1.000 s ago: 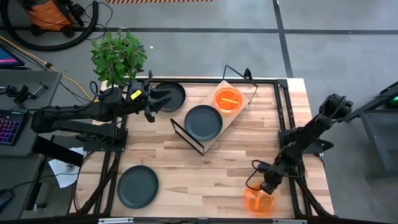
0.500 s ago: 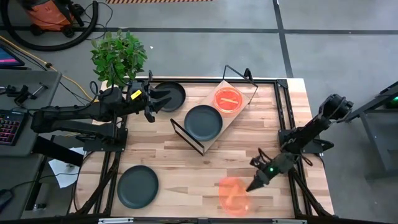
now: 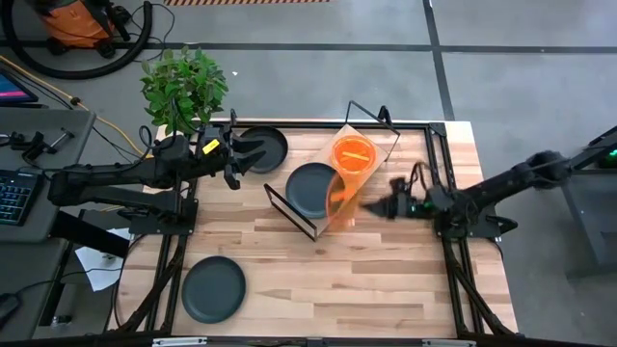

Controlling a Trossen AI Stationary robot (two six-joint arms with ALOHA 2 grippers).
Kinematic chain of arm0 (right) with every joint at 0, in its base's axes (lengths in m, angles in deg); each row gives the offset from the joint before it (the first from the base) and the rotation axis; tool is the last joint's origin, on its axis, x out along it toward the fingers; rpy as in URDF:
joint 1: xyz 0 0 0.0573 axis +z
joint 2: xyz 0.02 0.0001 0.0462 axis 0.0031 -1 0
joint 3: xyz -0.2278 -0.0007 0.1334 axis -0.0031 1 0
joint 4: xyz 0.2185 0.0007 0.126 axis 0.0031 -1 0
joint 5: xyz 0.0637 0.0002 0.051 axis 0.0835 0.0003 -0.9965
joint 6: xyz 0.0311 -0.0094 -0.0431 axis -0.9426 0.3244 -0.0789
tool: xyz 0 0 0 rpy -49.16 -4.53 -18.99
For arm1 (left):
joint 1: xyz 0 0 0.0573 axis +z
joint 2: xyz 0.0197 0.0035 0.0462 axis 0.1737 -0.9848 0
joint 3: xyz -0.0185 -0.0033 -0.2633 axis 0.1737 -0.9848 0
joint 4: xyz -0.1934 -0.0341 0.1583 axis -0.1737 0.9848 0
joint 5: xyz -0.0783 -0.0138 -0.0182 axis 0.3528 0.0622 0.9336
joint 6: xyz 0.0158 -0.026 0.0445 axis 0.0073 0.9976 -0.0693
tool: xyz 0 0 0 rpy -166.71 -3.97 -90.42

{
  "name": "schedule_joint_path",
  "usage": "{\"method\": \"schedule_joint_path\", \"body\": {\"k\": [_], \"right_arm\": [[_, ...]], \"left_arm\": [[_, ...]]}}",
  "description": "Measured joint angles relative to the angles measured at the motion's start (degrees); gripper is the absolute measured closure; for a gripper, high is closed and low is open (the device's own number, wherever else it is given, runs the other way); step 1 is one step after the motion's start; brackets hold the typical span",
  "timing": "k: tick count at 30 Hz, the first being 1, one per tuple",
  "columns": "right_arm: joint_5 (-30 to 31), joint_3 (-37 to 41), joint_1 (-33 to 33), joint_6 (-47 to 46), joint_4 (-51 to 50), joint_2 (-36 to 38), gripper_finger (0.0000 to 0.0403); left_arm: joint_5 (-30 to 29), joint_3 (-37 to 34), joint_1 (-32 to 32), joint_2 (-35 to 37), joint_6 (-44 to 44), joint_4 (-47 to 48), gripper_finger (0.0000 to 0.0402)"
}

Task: Place and stack plates onto a shelf
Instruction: Stack the orange plate on top of the stacked orange plates on the shelf

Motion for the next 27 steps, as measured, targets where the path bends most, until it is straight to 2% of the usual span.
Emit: {"method": "schedule_joint_path", "body": {"k": [3,7,11,17,20,27], "right_arm": [[6.2,0.0,-6.7,-1.9,-12.5,5.4,0.0403],[13.9,-0.3,-12.5,-11.4,-32.0,8.0,0.0403],[17.9,-5.5,-15.6,-15.9,-45.4,5.8,0.0403],[19.5,-18.0,-20.3,-13.8,-63.8,-2.2,0.0403],[18.6,-21.3,-22.4,-12.8,-68.3,-6.6,0.0403],[19.1,-22.1,-25.6,-13.8,-66.4,-13.0,0.0403]], "left_arm": [[0.0,0.0,0.0,0.0,0.0,0.0,0.0239],[0.0,0.0,0.0,0.0,0.0,0.0,0.0239],[0.0,0.0,0.0,0.0,0.0,0.0,0.0239],[-1.5,0.0,0.0,0.0,0.0,0.0,0.0239],[-1.6,0.0,0.0,0.0,0.0,0.0,0.0239],[-1.6,0.0,0.0,0.0,0.0,0.0,0.0239]]}}
